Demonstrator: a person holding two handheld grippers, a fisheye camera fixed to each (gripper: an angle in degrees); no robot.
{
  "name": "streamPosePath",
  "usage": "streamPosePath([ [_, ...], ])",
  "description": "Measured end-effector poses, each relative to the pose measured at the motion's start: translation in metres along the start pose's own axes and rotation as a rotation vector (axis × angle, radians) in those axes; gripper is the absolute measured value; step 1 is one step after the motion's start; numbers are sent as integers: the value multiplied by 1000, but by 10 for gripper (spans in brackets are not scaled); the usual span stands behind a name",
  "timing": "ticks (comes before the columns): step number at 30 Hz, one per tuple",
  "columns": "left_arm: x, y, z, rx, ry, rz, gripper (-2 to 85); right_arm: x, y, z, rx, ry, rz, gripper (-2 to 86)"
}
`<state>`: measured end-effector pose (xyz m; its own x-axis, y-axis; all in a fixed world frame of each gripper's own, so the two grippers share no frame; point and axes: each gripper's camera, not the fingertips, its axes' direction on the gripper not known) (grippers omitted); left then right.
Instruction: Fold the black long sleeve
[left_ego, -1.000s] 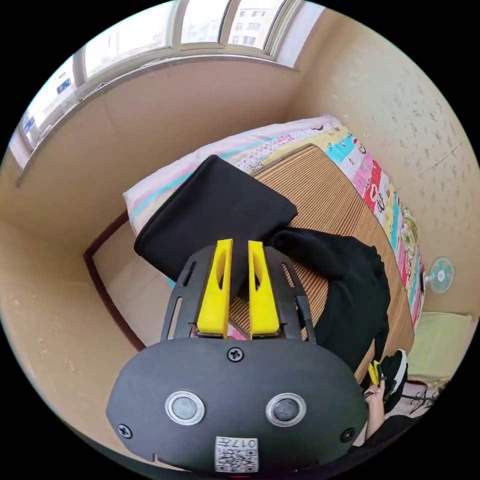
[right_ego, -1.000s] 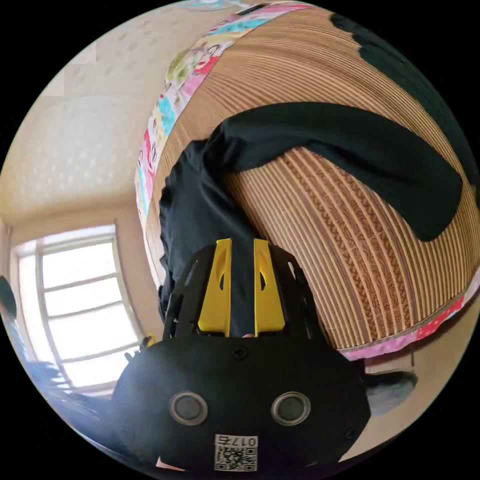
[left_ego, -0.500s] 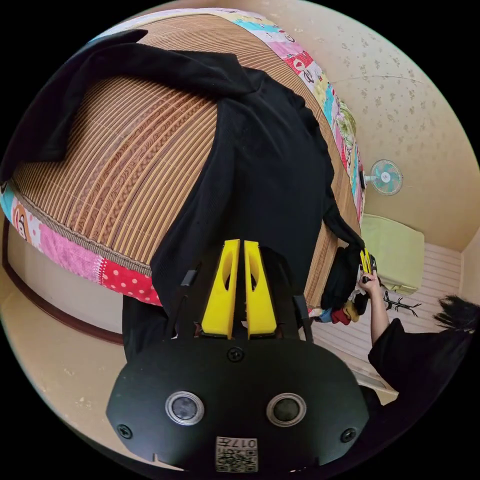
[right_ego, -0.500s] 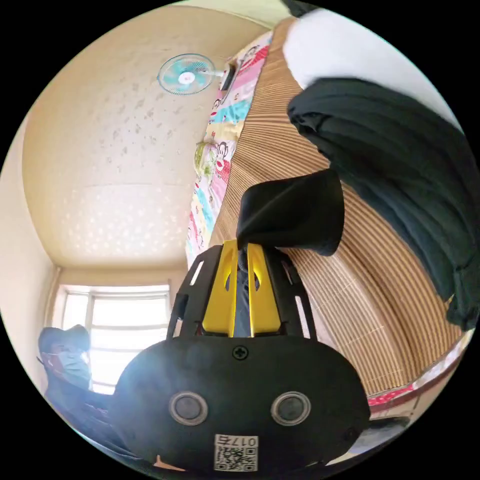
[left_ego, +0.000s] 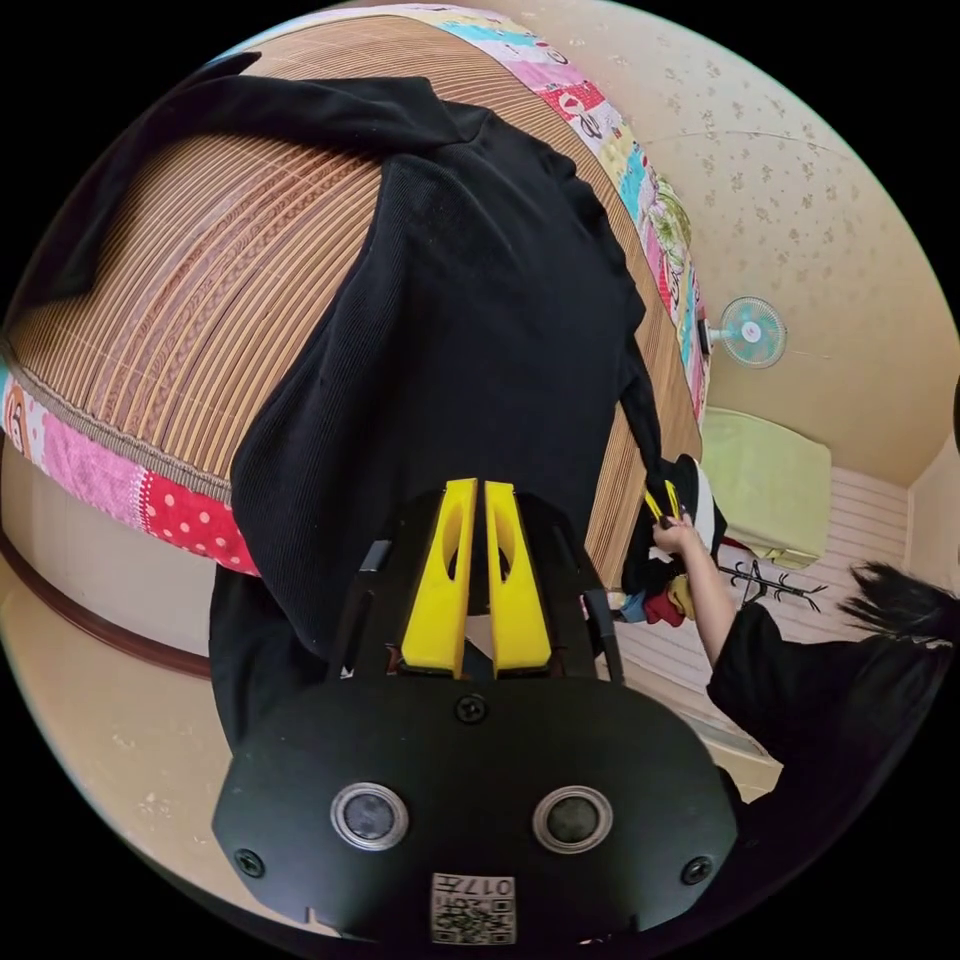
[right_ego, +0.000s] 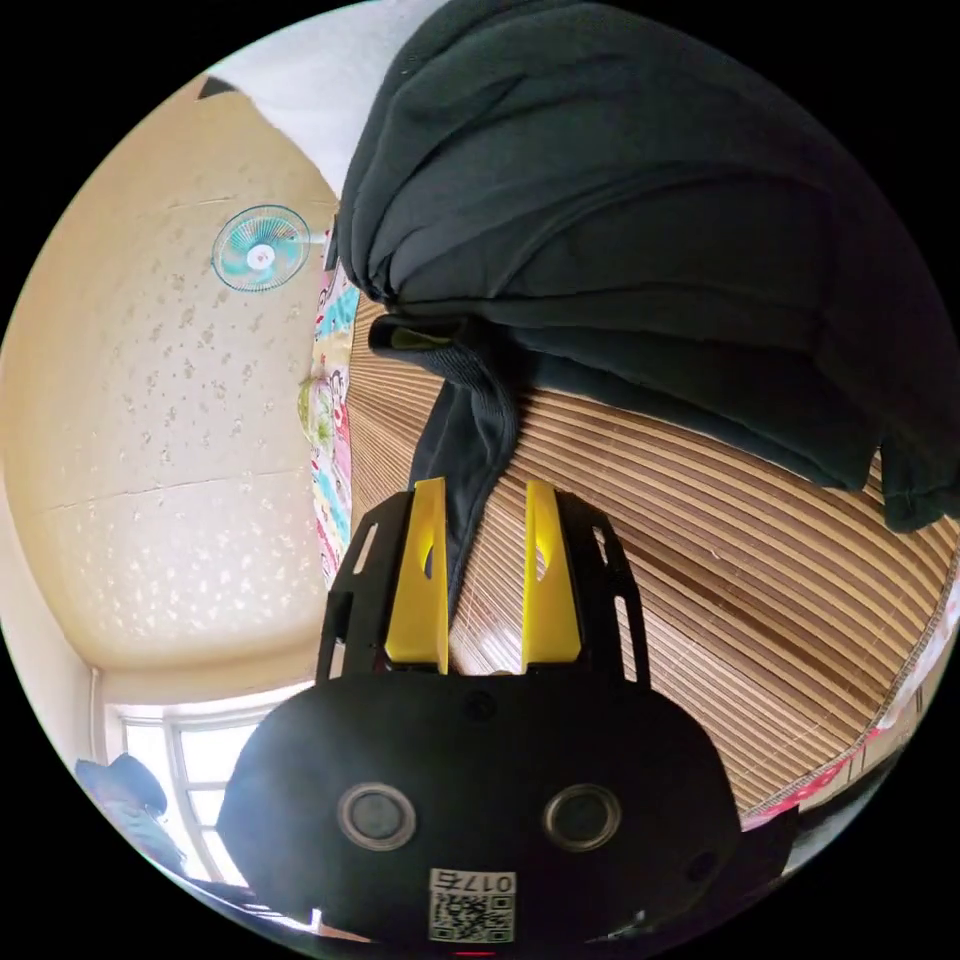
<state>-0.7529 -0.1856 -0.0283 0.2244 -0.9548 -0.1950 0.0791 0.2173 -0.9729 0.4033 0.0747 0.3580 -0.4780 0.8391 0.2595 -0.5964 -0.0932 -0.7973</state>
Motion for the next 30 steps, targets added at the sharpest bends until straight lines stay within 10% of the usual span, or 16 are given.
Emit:
streamPosePath([
  [6,-29,-5,-52,13,30,-29,24,-42,4,35,39,-328,7,44],
  [13,-81,-24,-134,121,121,-118,47,-258,292,99,-450,-587,-868,33],
  [20,-142,-90,-265,399,168,-222,86,-100,610,286,-1039,162,-1189,37],
  [30,-266,-133,-280,529,460,-899,133,-8,664,194,-995,266,-1421,48],
])
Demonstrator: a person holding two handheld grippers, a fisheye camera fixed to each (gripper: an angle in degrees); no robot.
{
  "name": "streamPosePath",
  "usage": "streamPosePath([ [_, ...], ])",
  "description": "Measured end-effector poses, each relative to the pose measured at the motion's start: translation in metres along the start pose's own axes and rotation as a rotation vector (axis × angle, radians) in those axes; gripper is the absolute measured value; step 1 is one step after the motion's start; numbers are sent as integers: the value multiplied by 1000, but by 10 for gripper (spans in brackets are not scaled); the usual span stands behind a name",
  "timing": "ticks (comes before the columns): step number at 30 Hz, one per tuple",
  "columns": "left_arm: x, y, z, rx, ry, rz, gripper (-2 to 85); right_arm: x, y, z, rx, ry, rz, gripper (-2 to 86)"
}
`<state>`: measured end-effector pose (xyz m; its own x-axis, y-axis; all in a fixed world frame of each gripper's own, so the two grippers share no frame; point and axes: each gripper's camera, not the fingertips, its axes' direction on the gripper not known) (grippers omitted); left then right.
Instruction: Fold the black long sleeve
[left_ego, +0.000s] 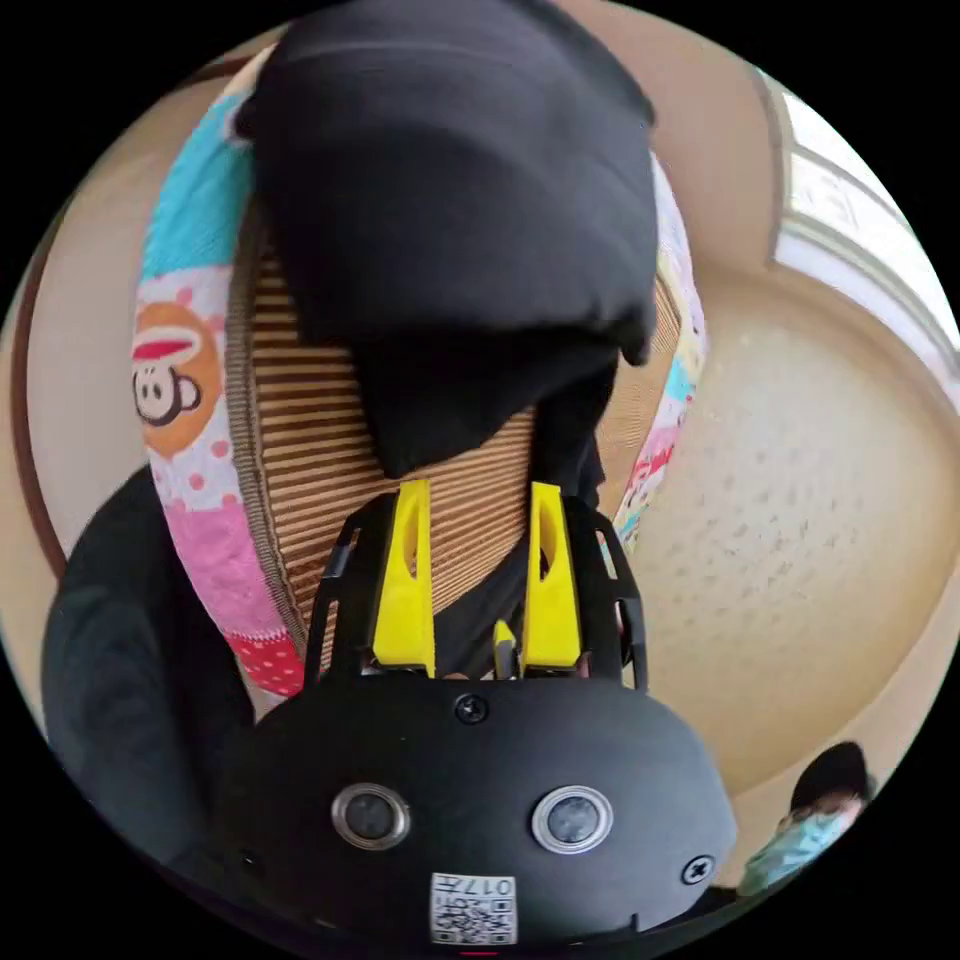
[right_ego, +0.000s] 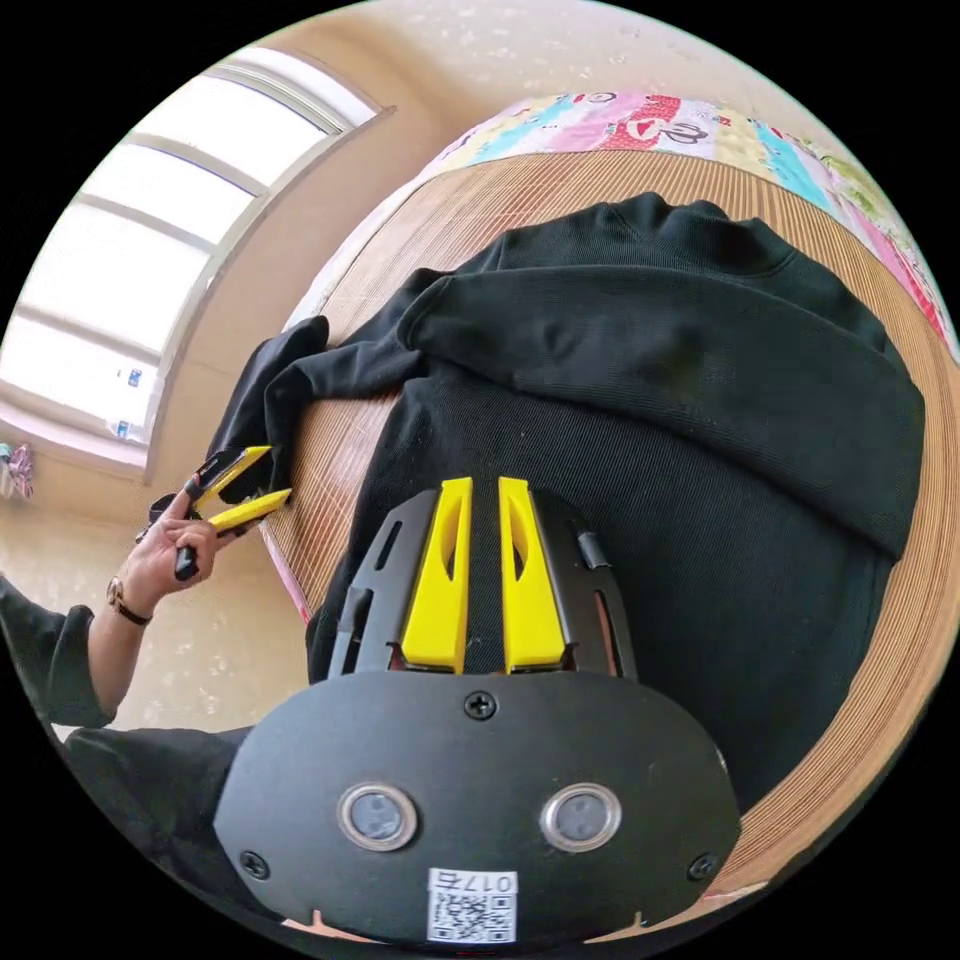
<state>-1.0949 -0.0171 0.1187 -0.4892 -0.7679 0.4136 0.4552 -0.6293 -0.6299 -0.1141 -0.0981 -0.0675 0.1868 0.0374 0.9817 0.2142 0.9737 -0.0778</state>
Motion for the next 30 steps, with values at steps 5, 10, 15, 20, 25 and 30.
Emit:
streamPosePath([
  [5,-57,-1,-9,172,256,-276,81,9,33,30,25,-52,107,41],
  [10,-48,21,-39,172,104,-5,25,18,44,50,62,-55,177,25],
  [15,-15,77,-75,139,83,291,11,21,54,63,76,-61,158,19],
  [20,83,164,-85,340,79,941,6,29,60,69,46,-75,134,17],
  [25,125,293,53,28,264,1337,11,43,80,57,71,-29,150,22],
  [30,51,423,198,-300,102,1463,6,80,119,21,131,29,245,24],
])
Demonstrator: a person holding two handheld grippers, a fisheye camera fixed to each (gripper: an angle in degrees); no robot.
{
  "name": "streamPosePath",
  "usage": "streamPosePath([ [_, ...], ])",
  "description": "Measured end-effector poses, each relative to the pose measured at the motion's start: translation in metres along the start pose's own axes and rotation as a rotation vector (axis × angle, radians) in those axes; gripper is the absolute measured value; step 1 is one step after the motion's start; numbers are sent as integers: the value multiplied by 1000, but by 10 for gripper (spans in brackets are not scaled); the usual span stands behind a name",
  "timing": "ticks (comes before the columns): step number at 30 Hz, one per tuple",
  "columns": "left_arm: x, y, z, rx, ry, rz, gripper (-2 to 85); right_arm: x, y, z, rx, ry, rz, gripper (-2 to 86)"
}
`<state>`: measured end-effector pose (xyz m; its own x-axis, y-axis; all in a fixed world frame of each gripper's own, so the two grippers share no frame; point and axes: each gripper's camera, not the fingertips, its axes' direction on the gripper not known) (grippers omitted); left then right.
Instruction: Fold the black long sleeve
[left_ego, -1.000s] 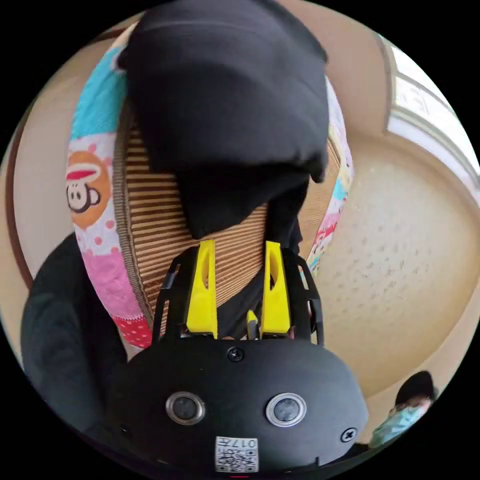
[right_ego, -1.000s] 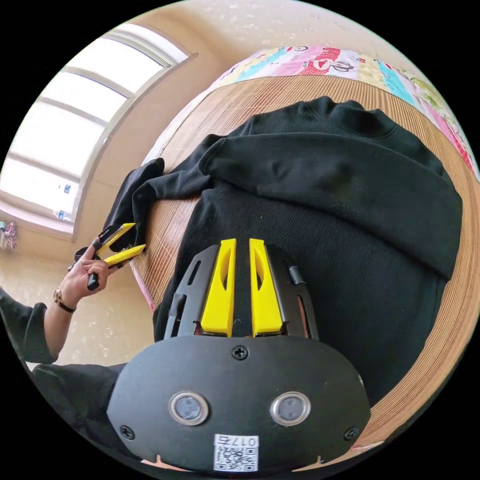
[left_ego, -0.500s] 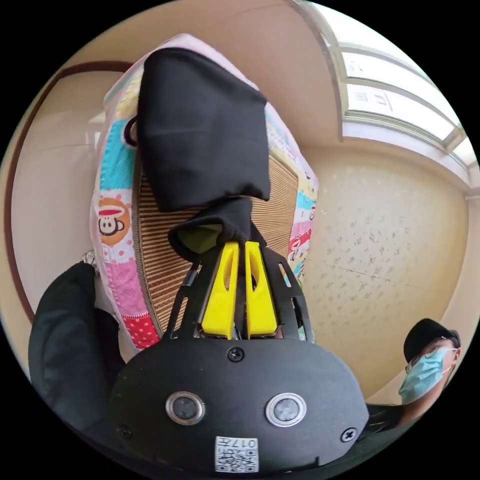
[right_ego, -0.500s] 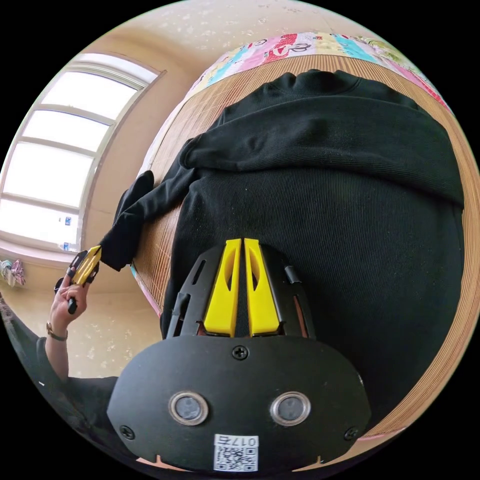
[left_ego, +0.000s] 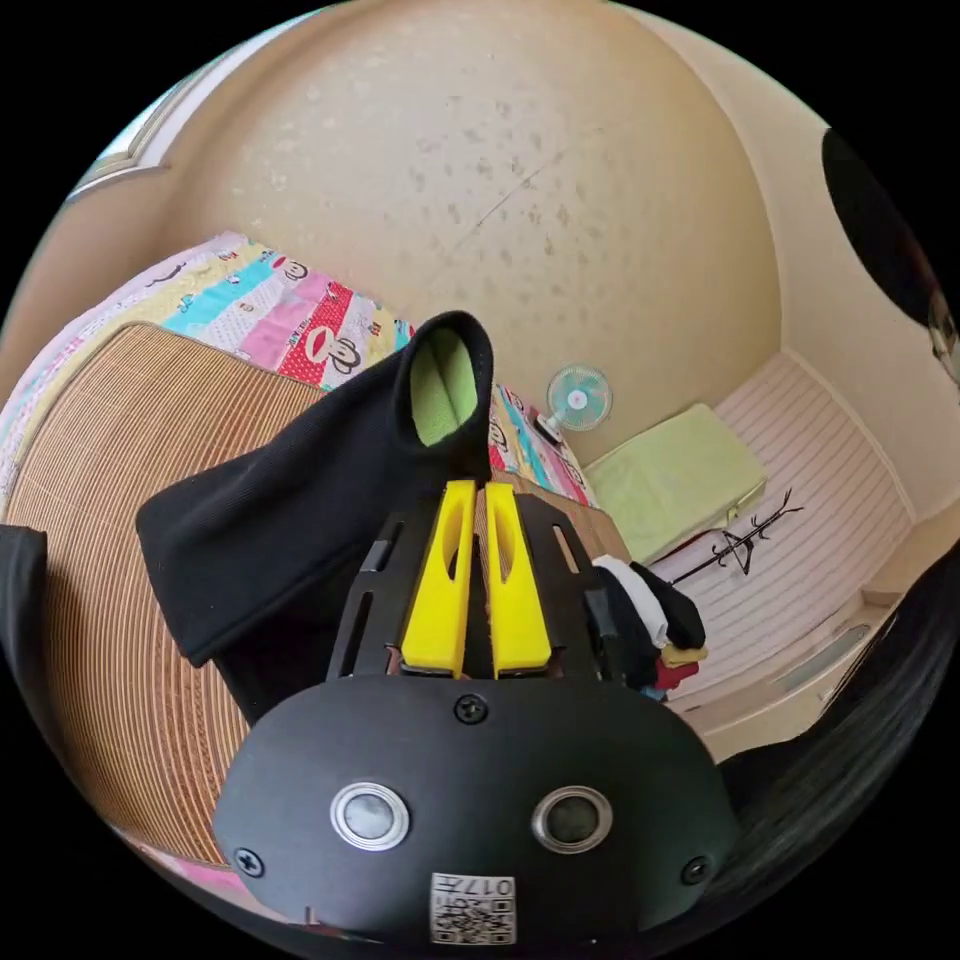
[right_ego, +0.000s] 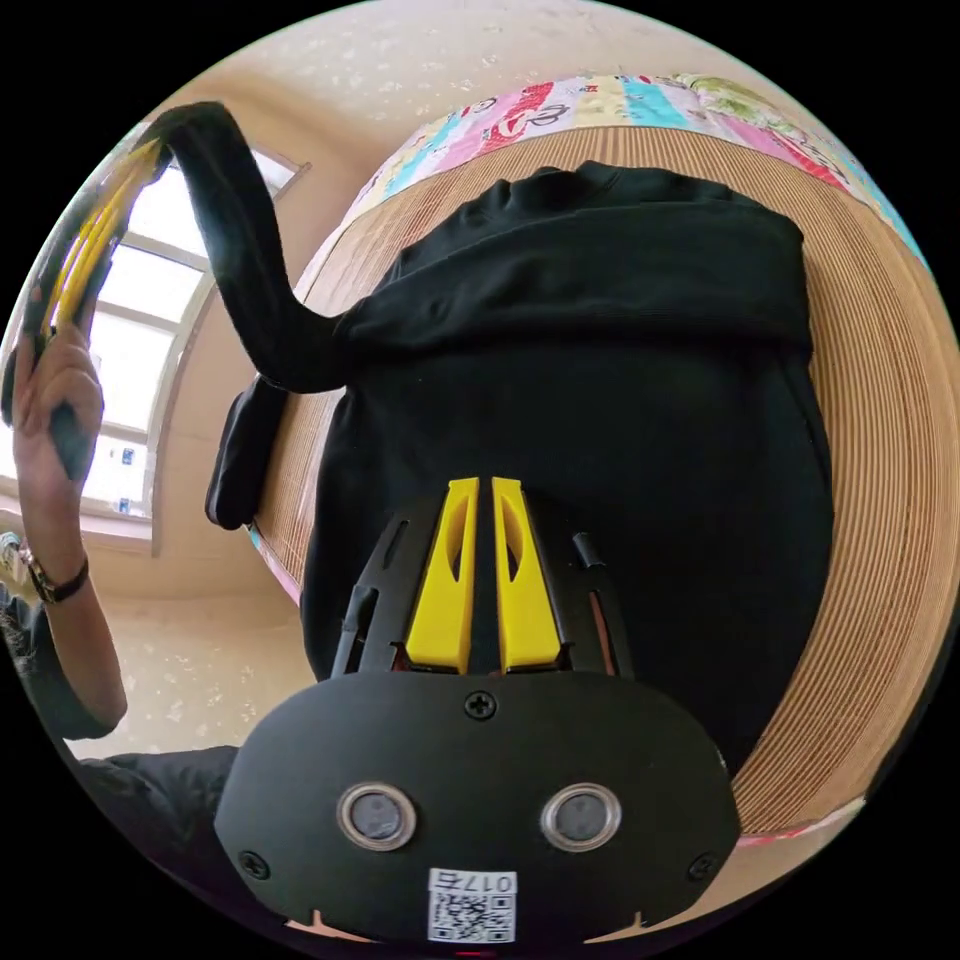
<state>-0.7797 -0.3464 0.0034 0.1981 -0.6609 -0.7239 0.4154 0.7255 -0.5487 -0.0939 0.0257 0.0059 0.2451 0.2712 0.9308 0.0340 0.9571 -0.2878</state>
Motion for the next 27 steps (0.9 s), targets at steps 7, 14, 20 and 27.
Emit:
streamPosePath([
  [7,-26,184,30,-315,-372,-141,-9,43,42,-45,14,351,-47,27],
  [14,-98,239,121,-526,-553,-254,-9,51,20,8,26,428,-61,27],
  [20,-116,156,151,-375,-578,-269,-8,43,-76,-29,112,365,-94,32],
  [27,-88,167,124,-362,-551,-221,-4,27,-185,-86,283,175,-91,72],
])
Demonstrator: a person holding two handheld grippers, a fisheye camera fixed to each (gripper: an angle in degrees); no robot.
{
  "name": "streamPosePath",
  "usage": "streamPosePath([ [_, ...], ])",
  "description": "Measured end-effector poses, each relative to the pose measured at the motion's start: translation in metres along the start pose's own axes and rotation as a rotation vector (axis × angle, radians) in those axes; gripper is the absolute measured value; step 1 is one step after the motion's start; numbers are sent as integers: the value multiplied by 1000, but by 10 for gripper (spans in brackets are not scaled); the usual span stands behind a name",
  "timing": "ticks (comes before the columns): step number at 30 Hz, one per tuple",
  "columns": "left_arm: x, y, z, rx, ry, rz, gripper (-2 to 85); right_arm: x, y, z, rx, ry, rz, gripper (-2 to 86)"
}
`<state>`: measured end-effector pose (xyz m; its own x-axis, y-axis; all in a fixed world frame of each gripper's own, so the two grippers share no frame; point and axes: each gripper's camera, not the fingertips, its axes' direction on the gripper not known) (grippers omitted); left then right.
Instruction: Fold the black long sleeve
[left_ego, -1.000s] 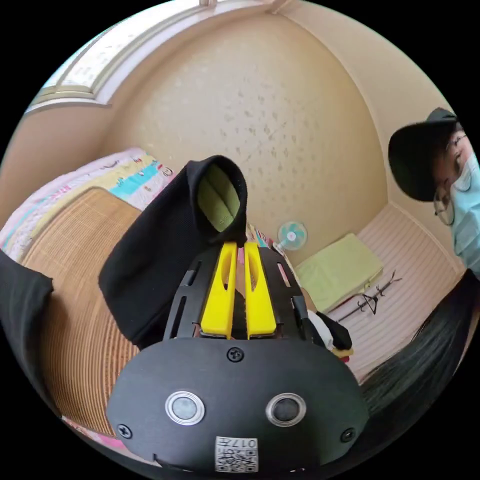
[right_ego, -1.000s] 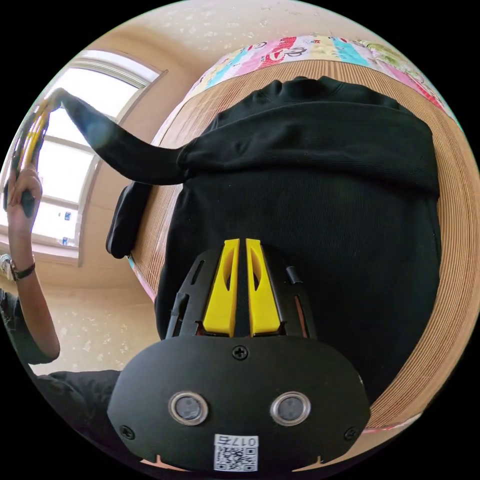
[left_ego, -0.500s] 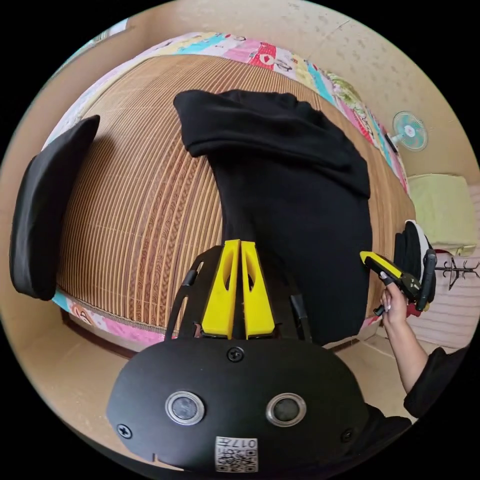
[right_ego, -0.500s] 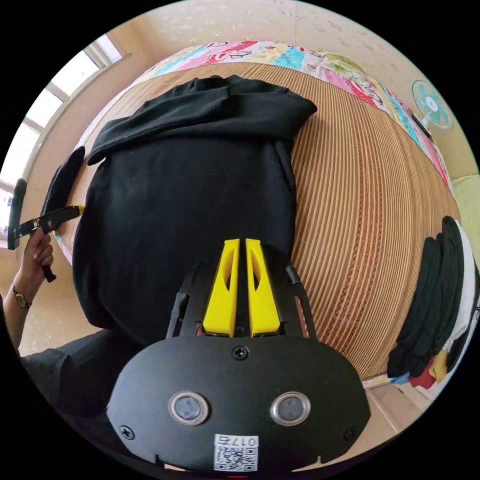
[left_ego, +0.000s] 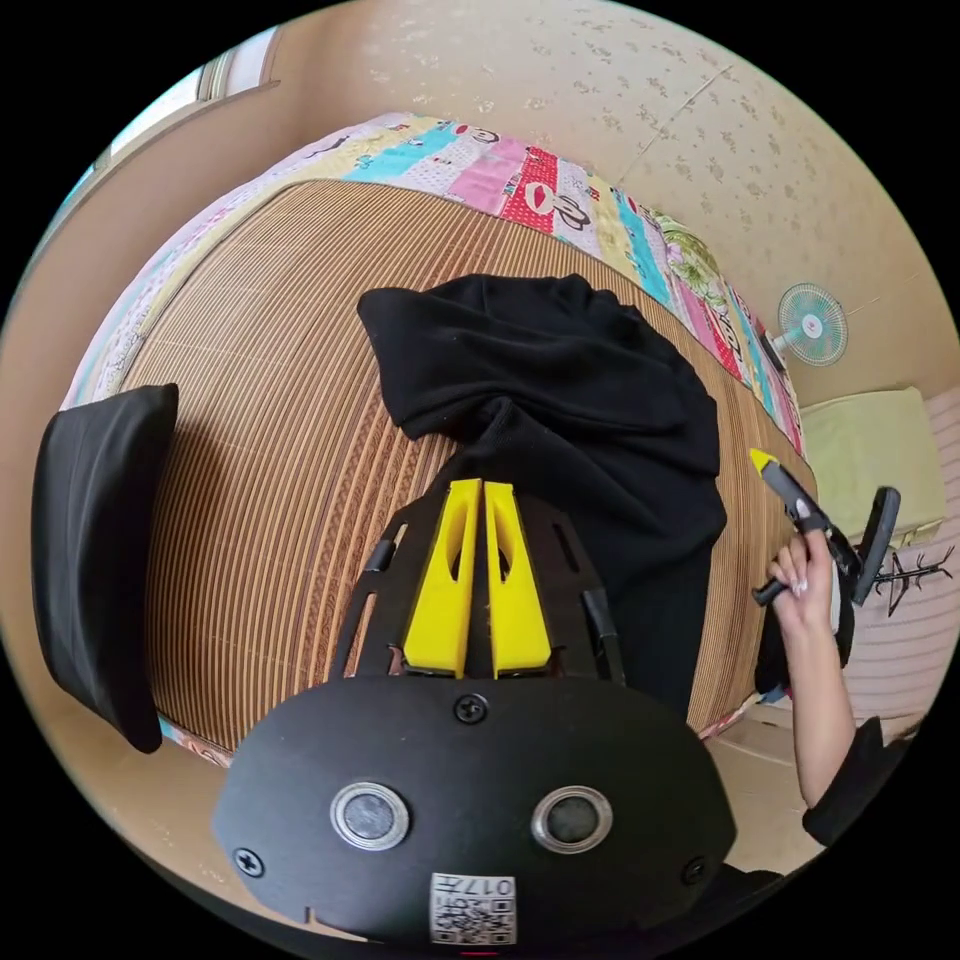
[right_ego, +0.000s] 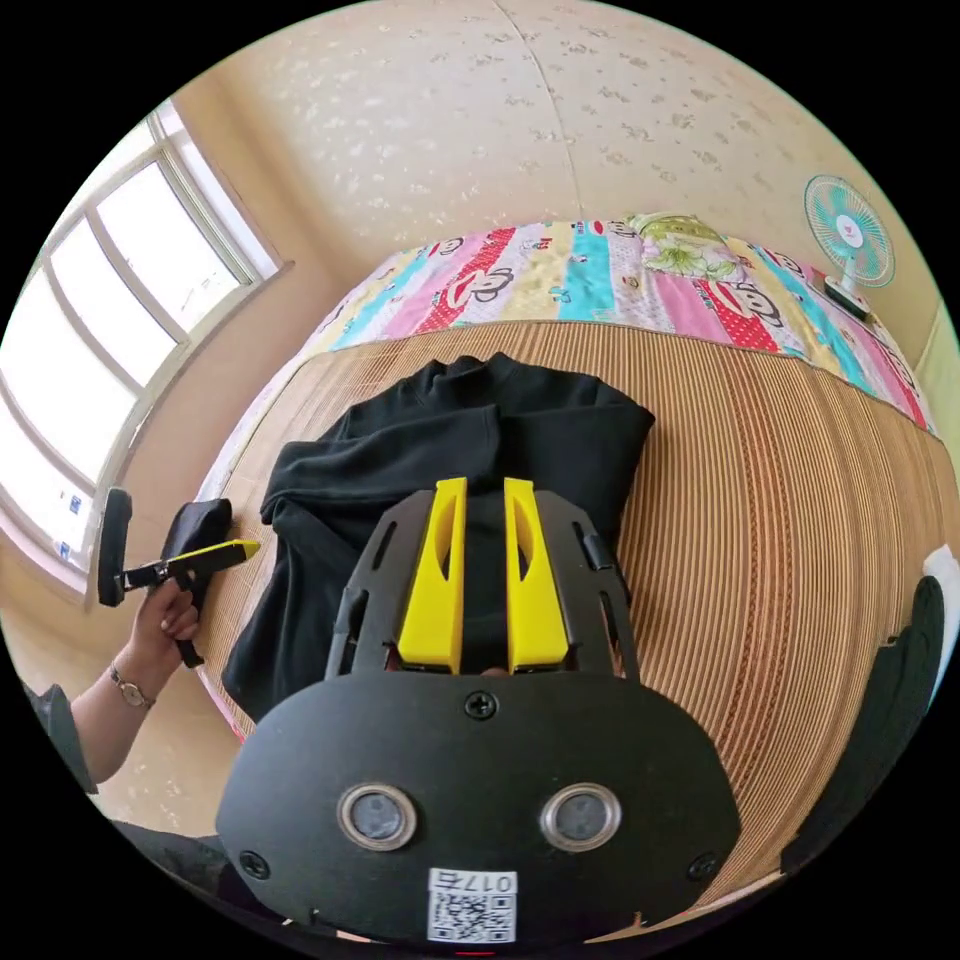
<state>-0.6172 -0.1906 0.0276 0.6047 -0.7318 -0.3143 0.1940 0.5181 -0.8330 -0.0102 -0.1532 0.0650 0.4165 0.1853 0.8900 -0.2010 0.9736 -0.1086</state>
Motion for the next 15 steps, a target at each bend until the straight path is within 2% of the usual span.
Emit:
streamPosePath([
  [3,7,27,-7,-27,-46,49,0,12,-44,71,-168,-7,3,90],
  [4,13,34,-8,-42,-67,81,2,16,-48,105,-280,-28,-3,85],
  [5,17,38,-8,-58,-91,102,6,17,-48,109,-275,-19,-13,77],
  [9,16,41,-18,-53,-96,110,20,3,-48,25,-39,-18,-34,56],
  [11,3,38,-29,-44,-44,82,41,1,-36,-22,62,74,-47,54],
  [12,-1,38,-31,-46,-33,76,47,5,-33,-25,59,104,-41,54],
  [15,-25,40,-39,-64,-33,45,68,42,-19,-7,-131,159,7,65],
])
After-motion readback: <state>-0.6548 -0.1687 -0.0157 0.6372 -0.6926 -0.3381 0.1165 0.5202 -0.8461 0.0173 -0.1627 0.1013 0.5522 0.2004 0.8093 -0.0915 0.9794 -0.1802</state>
